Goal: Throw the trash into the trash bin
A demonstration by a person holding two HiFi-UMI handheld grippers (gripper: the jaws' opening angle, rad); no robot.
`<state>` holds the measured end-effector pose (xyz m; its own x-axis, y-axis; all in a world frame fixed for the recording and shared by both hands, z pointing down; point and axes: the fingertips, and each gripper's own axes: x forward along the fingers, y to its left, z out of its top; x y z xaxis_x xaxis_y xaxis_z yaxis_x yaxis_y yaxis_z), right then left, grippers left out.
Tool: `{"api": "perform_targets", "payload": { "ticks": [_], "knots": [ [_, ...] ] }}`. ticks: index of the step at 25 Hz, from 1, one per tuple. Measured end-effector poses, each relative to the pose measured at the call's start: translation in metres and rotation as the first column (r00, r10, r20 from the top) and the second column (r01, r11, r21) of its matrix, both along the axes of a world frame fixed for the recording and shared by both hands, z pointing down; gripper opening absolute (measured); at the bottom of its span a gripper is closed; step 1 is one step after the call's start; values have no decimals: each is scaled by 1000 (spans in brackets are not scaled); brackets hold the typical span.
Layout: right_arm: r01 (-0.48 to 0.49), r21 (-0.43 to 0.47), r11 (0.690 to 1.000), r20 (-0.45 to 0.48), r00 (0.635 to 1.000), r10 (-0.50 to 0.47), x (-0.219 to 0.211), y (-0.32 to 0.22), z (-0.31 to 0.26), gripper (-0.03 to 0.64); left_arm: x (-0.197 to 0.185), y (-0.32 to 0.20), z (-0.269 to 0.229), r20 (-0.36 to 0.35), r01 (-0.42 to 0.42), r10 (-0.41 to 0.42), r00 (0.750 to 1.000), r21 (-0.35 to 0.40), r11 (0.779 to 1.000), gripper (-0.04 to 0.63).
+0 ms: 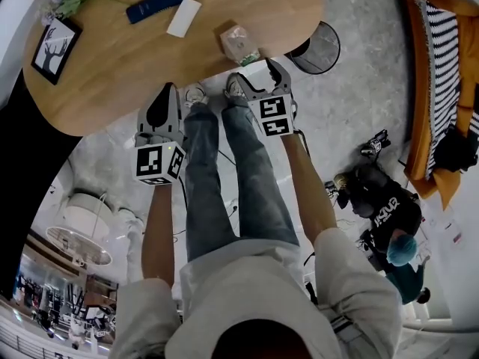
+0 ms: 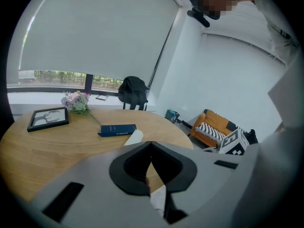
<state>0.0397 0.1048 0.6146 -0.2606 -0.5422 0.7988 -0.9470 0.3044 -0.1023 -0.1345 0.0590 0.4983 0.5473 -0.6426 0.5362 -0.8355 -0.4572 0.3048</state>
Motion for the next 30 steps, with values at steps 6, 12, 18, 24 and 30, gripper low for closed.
{"api": "perform_targets", "payload": {
  "ticks": [6,12,18,24,30],
  "knots": [
    [29,-31,999,-52,998,-31,-1,-12,21,322,-4,2,0,0,15,-15,1000,-15,1000,18],
    [42,-29,999,-74,996,-44,-1,-21,27,312,-6,-2,4,4,17,-17,1000,-21,1000,18],
    [5,3,1000,-6,1000,-5,-3,-30,15,302,0,-9,2,6,8,-8,1000,-17,1000,18],
    [-80,70,994,67,995,75,6,-36,-20,302,14,-16,-1,7,-18,18,1000,-11,1000,18],
    [-177,141,974,96,982,164,27,-31,-58,302,41,-25,-2,6,-88,88,996,-3,996,18]
  ]
}}
